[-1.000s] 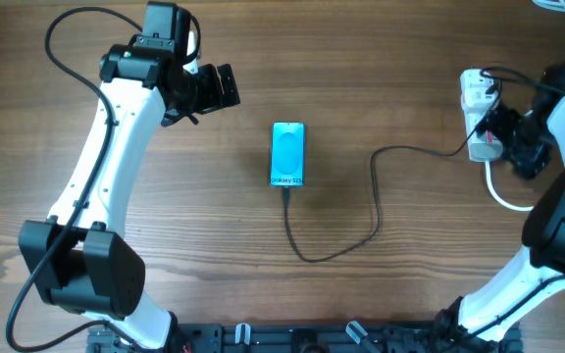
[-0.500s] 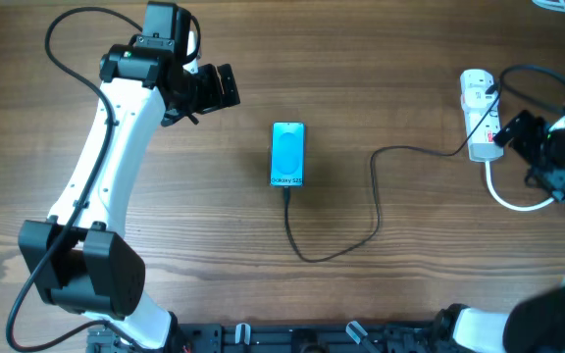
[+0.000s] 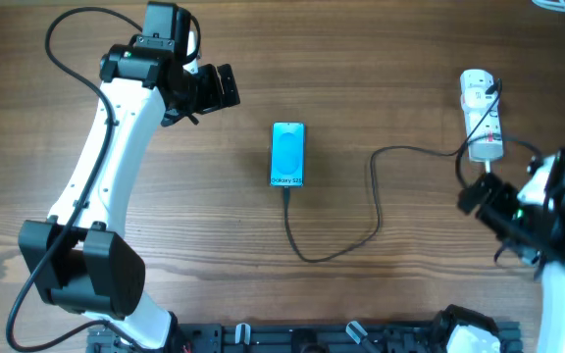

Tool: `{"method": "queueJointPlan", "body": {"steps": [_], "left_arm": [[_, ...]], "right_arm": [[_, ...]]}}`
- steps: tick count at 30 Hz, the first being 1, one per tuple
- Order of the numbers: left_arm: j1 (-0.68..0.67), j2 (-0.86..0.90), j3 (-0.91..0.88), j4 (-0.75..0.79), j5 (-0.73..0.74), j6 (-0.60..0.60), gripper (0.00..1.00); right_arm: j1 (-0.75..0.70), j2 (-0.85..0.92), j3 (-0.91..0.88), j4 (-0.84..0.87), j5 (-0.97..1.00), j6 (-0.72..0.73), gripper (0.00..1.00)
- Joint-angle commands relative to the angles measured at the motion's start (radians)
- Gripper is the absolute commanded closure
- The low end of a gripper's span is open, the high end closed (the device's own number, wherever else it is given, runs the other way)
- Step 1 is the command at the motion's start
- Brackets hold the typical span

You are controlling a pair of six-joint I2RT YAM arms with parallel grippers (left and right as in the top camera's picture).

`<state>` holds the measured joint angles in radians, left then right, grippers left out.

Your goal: Plug charger to phone and switch on socket

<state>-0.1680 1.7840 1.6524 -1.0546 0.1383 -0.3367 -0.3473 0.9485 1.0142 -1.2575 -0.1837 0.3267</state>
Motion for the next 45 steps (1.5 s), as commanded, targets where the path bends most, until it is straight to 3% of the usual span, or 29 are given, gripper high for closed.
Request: {"method": "queueJointPlan", "body": {"steps": [1,9,19,45], "left_arm": [[-0.003,0.006,-0.003,-0.001,-0.010,-0.012,0.00],[-0.003,0.006,-0.003,-0.001,-0.010,-0.012,0.00],[-0.003,0.006,-0.003,-0.001,-0.010,-0.012,0.00],[-0.003,0.006,-0.003,-0.001,-0.010,-0.012,0.00]], "right_arm": [[0.004,-0.145,-0.032,-0.002,-0.088,-0.010,0.00],[0.004,-0.246,-0.033,-0.019,-0.088,0.001,0.00],[0.004,-0.243,-0.034,-0.042,-0.087,0.205,0.00],[0.004,-0.243,-0.034,-0.042,-0.080,0.204,0.00]]}}
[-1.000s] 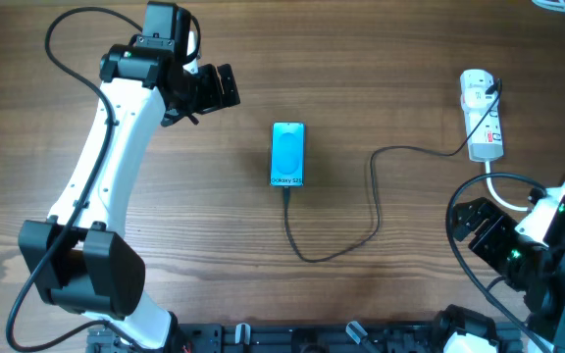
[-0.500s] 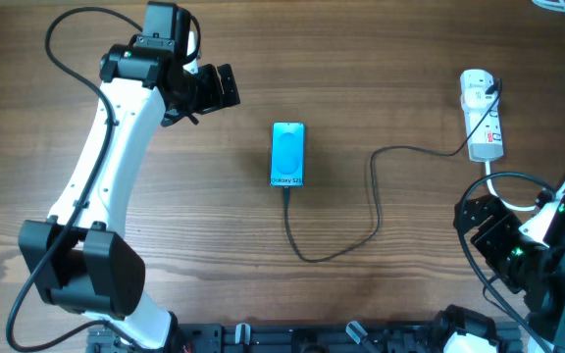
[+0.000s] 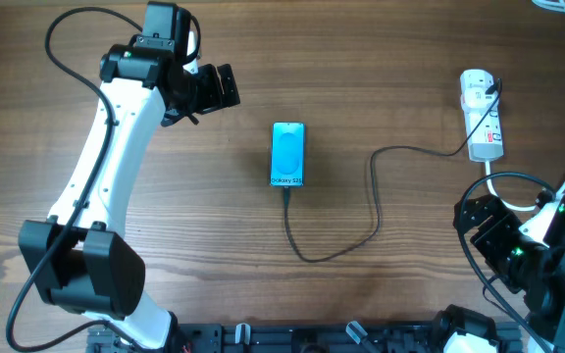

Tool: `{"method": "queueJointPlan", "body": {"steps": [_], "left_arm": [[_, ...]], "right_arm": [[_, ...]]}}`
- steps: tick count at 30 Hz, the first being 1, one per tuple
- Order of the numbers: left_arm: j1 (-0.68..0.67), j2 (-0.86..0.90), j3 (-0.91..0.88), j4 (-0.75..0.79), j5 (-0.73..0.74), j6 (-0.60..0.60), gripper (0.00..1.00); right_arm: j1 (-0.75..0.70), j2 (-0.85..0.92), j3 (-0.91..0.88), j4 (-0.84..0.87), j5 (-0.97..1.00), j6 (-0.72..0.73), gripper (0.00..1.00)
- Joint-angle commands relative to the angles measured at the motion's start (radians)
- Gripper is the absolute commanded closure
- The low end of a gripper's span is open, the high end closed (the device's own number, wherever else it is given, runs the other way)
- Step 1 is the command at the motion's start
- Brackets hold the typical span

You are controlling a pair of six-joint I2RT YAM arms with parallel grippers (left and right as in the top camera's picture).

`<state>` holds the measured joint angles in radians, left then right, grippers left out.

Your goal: Plug charger to phone and switch on socket

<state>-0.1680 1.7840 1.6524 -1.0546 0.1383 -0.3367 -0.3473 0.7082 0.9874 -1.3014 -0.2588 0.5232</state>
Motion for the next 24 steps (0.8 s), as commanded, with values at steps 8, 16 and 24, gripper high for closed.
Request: {"method": "queueJointPlan", "body": {"steps": [8,16,24], "left_arm": [[-0.003,0.006,-0.003,-0.001,-0.010,-0.012,0.00],[-0.003,0.006,-0.003,-0.001,-0.010,-0.012,0.00],[-0.003,0.006,-0.003,-0.001,-0.010,-0.012,0.00]], "right_arm": [[0.004,-0.003,-0.007,0.002,-0.005,0.007,0.00],[0.004,-0.003,-0.007,0.007,0.000,0.000,0.00],[0.004,-0.003,-0.007,0.010,0.050,-0.001,0.00]]}}
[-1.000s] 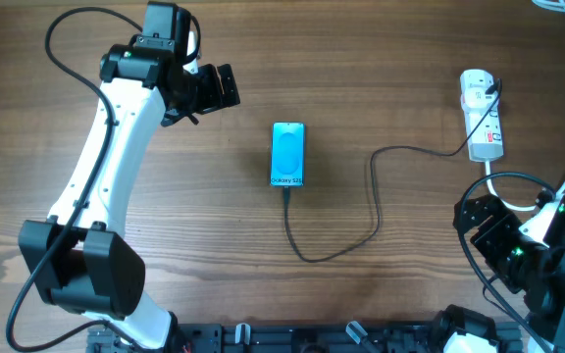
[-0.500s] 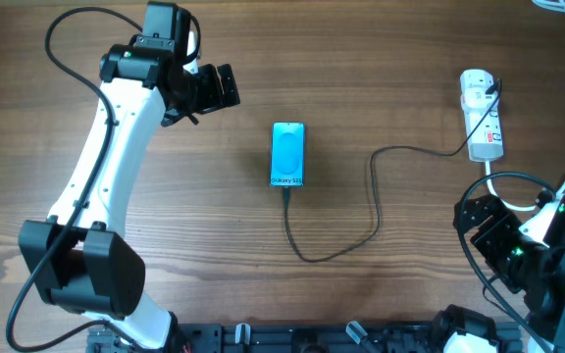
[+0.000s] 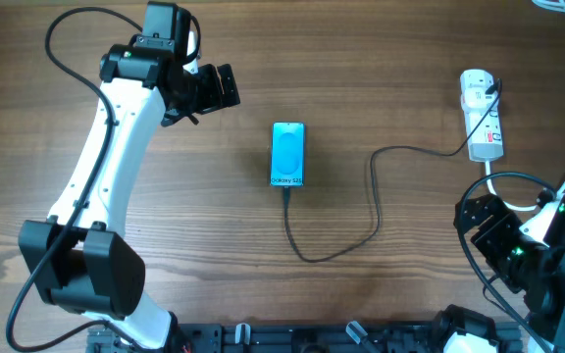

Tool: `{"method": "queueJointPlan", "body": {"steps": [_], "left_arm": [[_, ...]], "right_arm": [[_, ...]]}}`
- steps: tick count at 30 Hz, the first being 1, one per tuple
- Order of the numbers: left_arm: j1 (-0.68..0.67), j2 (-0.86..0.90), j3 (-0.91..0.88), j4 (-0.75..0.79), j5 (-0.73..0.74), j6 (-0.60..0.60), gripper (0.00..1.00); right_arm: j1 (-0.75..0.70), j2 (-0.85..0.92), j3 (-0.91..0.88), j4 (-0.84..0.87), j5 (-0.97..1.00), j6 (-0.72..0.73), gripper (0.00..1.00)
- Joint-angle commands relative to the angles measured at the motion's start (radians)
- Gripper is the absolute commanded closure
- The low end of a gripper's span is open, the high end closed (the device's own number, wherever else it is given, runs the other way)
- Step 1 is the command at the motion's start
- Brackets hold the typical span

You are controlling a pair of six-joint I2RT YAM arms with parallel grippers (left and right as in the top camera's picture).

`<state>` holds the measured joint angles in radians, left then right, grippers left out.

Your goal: Plug charger to phone and switch on socket

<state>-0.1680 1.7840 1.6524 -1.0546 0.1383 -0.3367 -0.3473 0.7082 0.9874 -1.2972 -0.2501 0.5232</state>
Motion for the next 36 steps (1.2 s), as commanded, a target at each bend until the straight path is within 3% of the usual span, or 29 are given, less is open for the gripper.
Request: {"method": "queueJointPlan", "body": {"steps": [1,7,14,17,25,31,36], "left_arm": [[-0.003,0.006,-0.003,-0.001,-0.010,-0.012,0.00],[-0.003,0.006,-0.003,-0.001,-0.010,-0.012,0.00],[-0.003,0.006,-0.003,-0.001,-0.009,-0.012,0.00],[-0.003,0.006,-0.003,-0.001,-0.009,-0.012,0.00],[-0.003,0.006,-0.003,-0.001,-0.010,-0.012,0.00],[-0.003,0.006,-0.003,-0.001,-0.010,-0.012,0.00],[-0.003,0.006,-0.003,-0.001,-0.010,-0.012,0.00]], "right_arm": [[0.004,-0.002,-0.007,0.005,0.044,-0.001,0.00],[0.027,-0.006,-0.019,0.049,0.047,-0.001,0.00],[0.290,-0.104,-0.092,0.300,0.170,-0.002,0.00],[0.341,-0.167,-0.138,0.375,0.206,-0.045,0.00],[0.349,-0.332,-0.340,0.597,0.193,-0.132,0.00],[0.349,-0.457,-0.492,0.746,0.074,-0.280,0.00],[0.351,-0.536,-0.610,0.860,0.044,-0.284,0.00]]}}
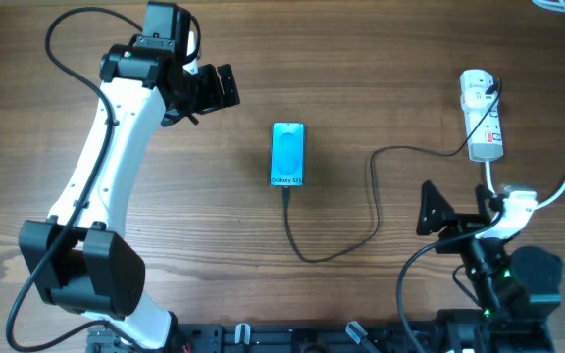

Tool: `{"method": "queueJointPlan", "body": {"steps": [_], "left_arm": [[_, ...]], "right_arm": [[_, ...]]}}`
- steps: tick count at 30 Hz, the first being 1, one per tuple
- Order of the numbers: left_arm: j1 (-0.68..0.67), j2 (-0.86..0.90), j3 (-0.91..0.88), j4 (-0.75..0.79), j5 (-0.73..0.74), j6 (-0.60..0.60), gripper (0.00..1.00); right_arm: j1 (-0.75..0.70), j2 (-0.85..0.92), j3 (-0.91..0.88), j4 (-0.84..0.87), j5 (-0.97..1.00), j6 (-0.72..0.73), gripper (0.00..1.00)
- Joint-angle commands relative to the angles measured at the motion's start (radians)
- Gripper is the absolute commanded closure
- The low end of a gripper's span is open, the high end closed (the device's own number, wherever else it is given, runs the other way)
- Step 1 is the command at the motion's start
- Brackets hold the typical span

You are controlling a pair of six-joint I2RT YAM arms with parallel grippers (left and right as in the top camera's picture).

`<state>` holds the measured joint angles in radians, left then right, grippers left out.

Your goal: Plug charger to phone and switch on socket

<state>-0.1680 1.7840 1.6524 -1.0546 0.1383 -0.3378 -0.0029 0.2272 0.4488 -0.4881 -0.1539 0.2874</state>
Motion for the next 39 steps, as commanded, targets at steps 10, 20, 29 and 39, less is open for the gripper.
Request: {"method": "queueJointPlan", "body": {"steps": [10,20,29,39], "left_arm": [[-0.003,0.006,-0.003,-0.001,-0.010,-0.011,0.00],[-0.003,0.006,-0.003,-0.001,-0.009,-0.011,0.00],[-0.003,0.006,-0.003,-0.001,-0.010,-0.011,0.00],[-0.003,0.006,-0.003,-0.001,-0.009,-0.011,0.00]], "right_arm": [[0.044,-0.153,-0.226,0.241,-0.050,-0.048,0.00],[0.048,-0.225,-0.370,0.427,-0.050,-0.049,0.00],[0.049,-0.224,-0.444,0.544,-0.046,-0.049,0.00],[0.049,-0.224,-0.444,0.498,0.020,-0.052,0.00]]}}
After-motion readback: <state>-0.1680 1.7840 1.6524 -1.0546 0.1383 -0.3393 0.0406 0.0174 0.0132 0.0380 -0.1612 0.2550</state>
